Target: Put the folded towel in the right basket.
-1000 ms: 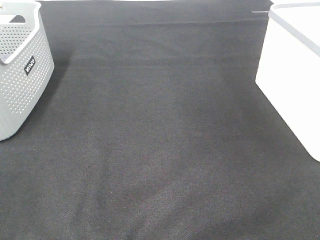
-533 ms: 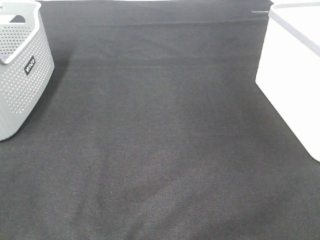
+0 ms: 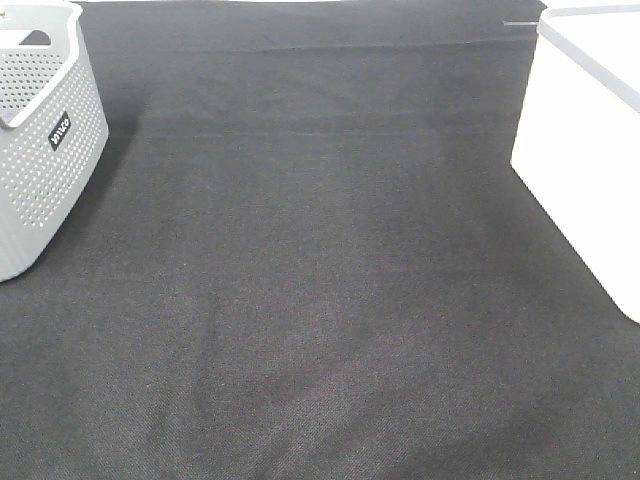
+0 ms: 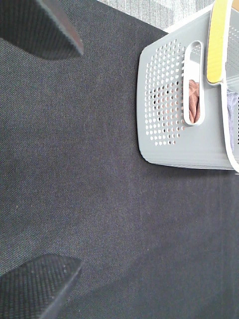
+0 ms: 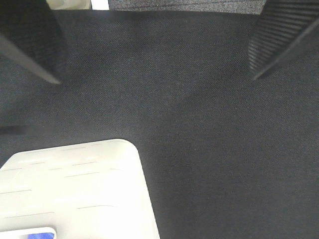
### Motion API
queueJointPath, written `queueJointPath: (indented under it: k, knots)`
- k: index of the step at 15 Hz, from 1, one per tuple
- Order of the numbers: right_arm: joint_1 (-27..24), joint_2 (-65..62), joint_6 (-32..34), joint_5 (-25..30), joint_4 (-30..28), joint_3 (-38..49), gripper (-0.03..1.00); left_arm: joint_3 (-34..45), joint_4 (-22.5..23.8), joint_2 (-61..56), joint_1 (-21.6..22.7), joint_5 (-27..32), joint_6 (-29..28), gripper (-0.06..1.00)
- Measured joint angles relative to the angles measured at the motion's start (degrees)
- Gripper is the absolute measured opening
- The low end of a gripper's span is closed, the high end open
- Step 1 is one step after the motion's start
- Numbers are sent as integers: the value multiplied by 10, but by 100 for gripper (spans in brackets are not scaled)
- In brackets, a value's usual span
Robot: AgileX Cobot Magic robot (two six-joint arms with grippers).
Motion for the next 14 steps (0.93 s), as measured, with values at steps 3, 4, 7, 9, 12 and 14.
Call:
queueJointPath:
  k: [3, 4, 7, 9, 12, 14]
  knots:
    - [0, 0, 0, 0, 0, 0, 95, 0, 0, 0, 0, 0, 0, 99]
    - [0, 0, 0, 0, 0, 0, 95, 0, 0, 0, 0, 0, 0, 99]
    - [0, 0, 0, 0, 0, 0, 95, 0, 0, 0, 0, 0, 2, 99]
    - [0, 0, 0, 0, 0, 0, 95, 0, 0, 0, 0, 0, 2, 99]
    - [0, 0, 0, 0, 0, 0, 95, 0, 0, 0, 0, 0, 2, 99]
    - [0, 0, 0, 0, 0, 0, 95, 0, 0, 0, 0, 0, 2, 99]
